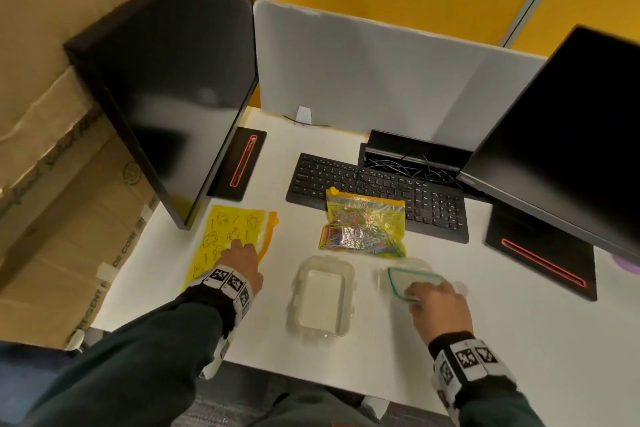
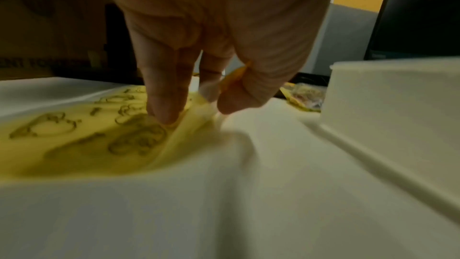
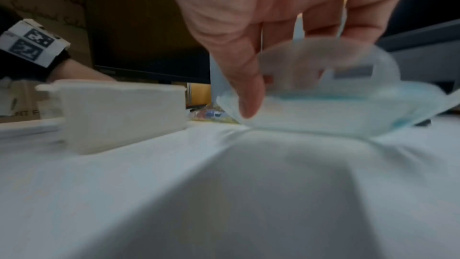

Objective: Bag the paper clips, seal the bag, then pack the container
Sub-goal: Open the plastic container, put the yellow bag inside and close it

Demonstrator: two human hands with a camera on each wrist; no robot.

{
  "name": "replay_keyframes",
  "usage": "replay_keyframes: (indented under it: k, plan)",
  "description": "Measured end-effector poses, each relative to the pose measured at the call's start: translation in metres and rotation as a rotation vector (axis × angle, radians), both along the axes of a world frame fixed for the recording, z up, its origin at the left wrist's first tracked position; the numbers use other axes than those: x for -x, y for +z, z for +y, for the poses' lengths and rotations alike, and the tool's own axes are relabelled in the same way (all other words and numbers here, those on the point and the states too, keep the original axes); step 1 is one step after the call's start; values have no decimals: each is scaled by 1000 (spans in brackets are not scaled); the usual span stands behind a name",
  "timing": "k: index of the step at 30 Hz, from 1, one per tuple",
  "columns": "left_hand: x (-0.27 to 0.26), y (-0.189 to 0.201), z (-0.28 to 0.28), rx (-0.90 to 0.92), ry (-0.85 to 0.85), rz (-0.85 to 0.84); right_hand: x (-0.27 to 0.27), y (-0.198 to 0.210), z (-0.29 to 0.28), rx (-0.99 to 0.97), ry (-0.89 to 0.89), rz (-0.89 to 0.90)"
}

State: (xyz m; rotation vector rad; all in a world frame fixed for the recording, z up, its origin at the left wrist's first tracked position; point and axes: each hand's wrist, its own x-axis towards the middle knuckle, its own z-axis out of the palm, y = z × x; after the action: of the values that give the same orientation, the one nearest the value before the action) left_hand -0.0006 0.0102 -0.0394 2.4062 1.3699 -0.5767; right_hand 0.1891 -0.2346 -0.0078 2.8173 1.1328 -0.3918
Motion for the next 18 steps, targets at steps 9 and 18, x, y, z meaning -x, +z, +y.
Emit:
replay_keyframes:
  k: [9,18]
  plan:
    - [-3,66,10,116,52,-662,0,27,26,-394,-83,289]
    - [-27,116,-17,686,-45,-938,36,56,91,-565,25,832]
